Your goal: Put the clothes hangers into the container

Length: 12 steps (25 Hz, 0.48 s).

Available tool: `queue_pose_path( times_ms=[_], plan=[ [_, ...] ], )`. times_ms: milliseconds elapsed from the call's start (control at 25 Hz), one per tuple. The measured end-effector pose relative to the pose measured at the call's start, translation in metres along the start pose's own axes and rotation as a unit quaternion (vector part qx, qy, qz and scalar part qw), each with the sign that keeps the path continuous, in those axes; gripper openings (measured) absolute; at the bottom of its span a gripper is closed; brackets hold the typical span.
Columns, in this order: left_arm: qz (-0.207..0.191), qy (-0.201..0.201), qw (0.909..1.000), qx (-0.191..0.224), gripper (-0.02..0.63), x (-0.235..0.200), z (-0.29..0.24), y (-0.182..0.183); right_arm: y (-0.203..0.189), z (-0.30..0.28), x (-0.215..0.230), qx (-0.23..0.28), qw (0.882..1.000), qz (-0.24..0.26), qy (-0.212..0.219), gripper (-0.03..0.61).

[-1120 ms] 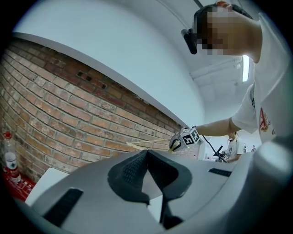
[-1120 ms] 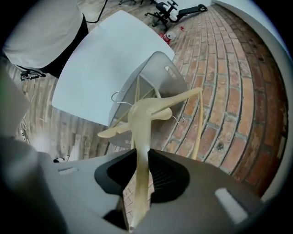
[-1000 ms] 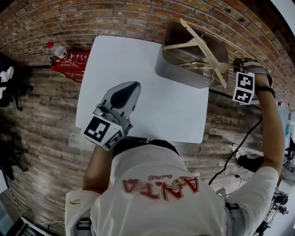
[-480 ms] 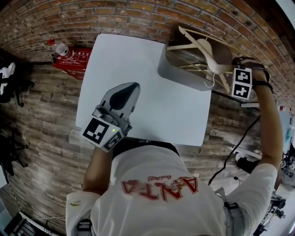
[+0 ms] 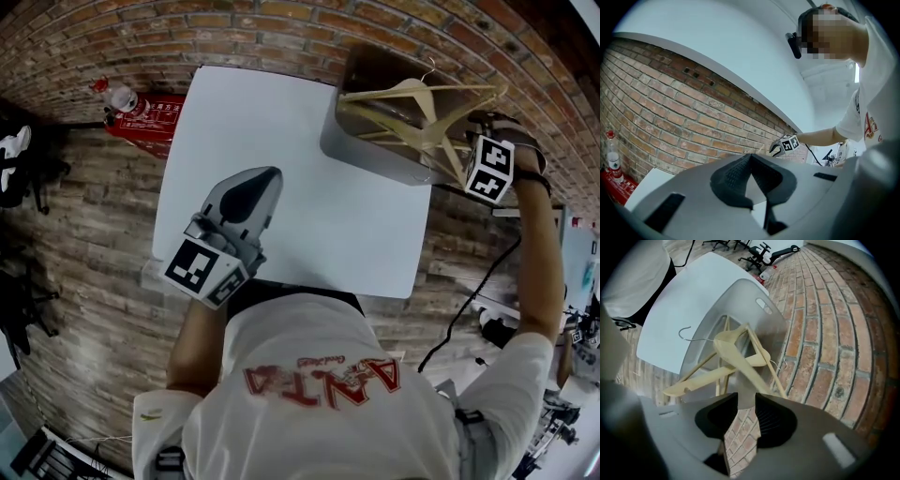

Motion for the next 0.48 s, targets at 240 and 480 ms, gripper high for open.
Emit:
queue_pose_path(
  times_ms=[240,480],
  plan=[
    [-0.006,-0.017,0.9998,-0.005,0.009,0.003,-0.005,0.001,0.002,0.011,-0.007,0.011,0.999,-0.026,-0.022,0.11],
    [-0.017,-0.039,0.9991,-0.001,0.009,0.006,0.006,0.008,0.009,0.041,-0.015,0.01,0.998,-0.055,-0.043,0.1]
  ],
)
Point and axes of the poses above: the fingertips, and each gripper's own axes: z backward along the fingers, x to its right, y out of its top, the point moved 5 cm from there along z, backward along the fingers, and after that the axes turned 3 degrees about z, right-handed, at the moved point
